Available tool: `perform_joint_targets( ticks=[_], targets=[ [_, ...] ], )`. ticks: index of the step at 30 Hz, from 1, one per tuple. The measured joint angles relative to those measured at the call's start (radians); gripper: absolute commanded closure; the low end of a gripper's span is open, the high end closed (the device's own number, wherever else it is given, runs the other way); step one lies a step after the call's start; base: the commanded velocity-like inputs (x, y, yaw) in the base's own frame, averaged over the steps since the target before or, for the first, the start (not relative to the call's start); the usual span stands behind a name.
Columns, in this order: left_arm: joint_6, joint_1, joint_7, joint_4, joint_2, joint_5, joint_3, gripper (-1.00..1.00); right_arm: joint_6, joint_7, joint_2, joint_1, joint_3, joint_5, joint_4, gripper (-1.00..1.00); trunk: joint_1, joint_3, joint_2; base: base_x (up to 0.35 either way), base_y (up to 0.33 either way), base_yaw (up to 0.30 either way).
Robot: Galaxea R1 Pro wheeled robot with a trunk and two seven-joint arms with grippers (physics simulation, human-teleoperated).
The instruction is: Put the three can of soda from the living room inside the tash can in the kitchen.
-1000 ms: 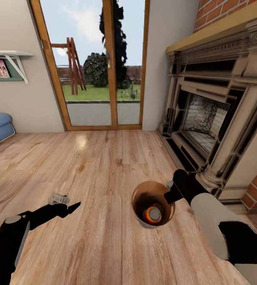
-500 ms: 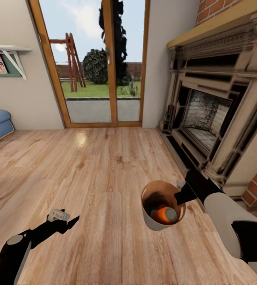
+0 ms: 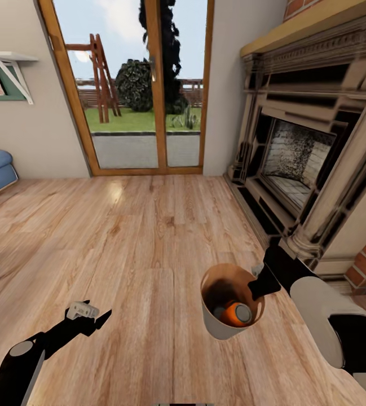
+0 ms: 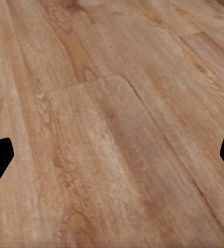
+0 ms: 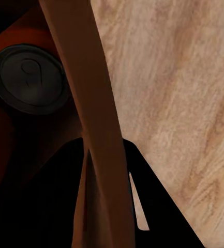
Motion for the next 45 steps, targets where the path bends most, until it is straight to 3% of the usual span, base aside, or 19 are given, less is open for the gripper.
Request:
perform_joint_targets(
  ticks=[4, 24, 31, 36, 45],
  targets=[
    [-0.002, 0.001, 0.001, 0.002, 0.0, -0.003, 0.0, -1.0, -0.005, 0.0, -0.002, 0.0, 0.004, 0.016, 0.006, 1.0, 0.001, -0.012, -0.001, 0.0, 0.0, 0.0],
    [-0.032, 0.001, 0.002, 0.043, 0.0, -0.009, -0.001, -1.0, -0.004, -0.01, 0.004, 0.0, 0.006, 0.012, 0.009, 1.0, 0.01, -0.089, -0.005, 0.0, 0.0, 0.0],
    [-0.04, 0.001, 0.002, 0.047, 0.0, -0.007, -0.001, -1.0, -0.002, -0.011, 0.006, 0.0, 0.005, 0.004, 0.009, 1.0, 0.01, -0.089, -0.005, 0.0, 0.0, 0.0],
    [-0.04, 0.001, 0.002, 0.047, 0.0, -0.01, -0.001, -1.0, -0.004, -0.011, 0.004, 0.0, 0.007, 0.013, 0.008, 1.0, 0.013, -0.108, -0.006, 0.0, 0.0, 0.0],
    [-0.042, 0.001, 0.002, 0.048, 0.0, -0.012, -0.001, -1.0, -0.004, -0.011, 0.001, 0.001, 0.006, 0.011, 0.007, 1.0, 0.013, -0.108, -0.007, 0.0, 0.0, 0.0]
  ],
)
